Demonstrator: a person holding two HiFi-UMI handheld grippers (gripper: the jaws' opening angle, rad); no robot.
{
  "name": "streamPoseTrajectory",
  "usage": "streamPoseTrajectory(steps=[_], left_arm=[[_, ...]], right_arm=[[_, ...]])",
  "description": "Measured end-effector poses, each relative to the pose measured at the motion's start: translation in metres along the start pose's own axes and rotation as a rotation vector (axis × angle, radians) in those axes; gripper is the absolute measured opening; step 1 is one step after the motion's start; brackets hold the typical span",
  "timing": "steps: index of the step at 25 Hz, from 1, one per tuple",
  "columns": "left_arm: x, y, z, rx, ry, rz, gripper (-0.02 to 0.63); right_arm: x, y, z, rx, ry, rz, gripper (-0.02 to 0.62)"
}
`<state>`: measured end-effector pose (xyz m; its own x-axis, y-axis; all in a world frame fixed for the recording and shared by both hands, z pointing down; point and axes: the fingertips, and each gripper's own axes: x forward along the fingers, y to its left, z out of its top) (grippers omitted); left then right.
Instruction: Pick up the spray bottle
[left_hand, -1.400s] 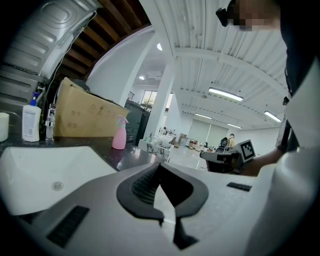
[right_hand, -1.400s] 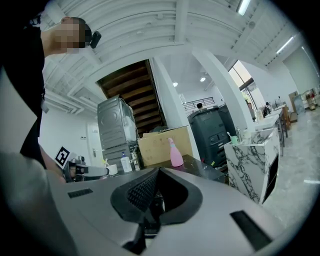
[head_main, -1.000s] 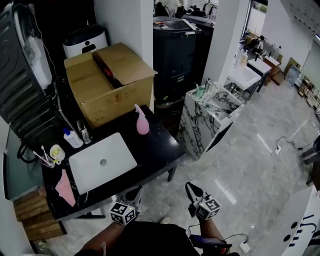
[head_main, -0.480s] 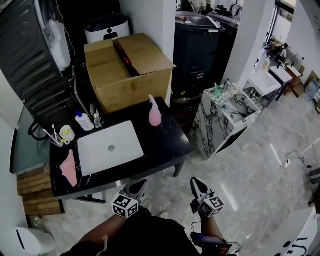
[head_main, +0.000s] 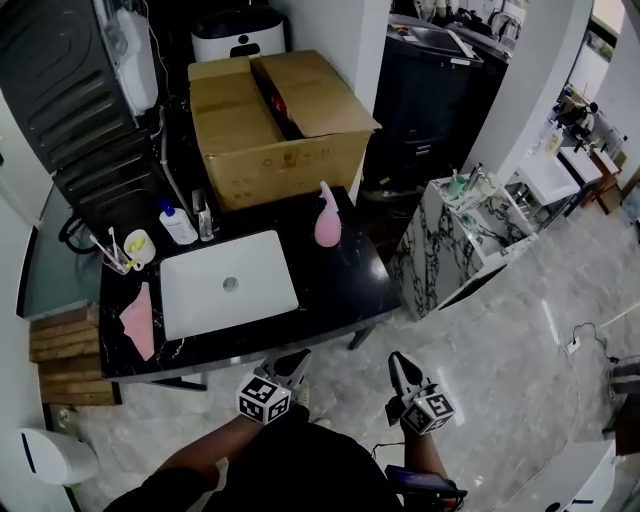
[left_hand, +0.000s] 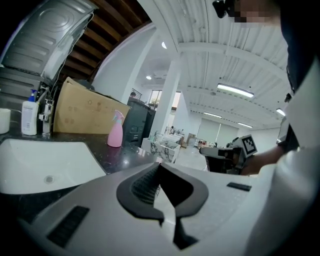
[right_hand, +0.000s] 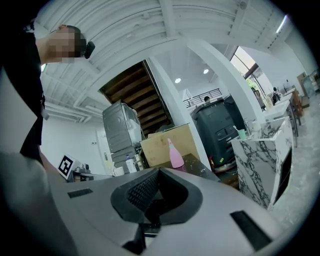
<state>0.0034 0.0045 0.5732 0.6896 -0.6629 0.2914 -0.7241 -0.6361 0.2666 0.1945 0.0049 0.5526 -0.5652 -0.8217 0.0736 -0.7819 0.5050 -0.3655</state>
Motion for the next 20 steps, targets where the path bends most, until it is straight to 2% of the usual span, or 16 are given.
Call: streamPoseTrajectory(steps=[7,15,20], left_arm=[[0.031,0.029,0.034,0.005,-0.050,-0.018,0.008],[0.051,0.077,0.060,-0.003,-0.076,-0.003,0.008],[0.052,0.104,0.064,-0.020,-0.079,0.016,0.008]], right_arm=[[0.040,-0.020,0.030,-0.037,-0.002,-0.006,0.026],[0.095,-0.030,0.046,-0.010,-0.005,-0.008,0.026],[0.125,-0.040,0.044,-0.077,0.039,-0.007,0.026]])
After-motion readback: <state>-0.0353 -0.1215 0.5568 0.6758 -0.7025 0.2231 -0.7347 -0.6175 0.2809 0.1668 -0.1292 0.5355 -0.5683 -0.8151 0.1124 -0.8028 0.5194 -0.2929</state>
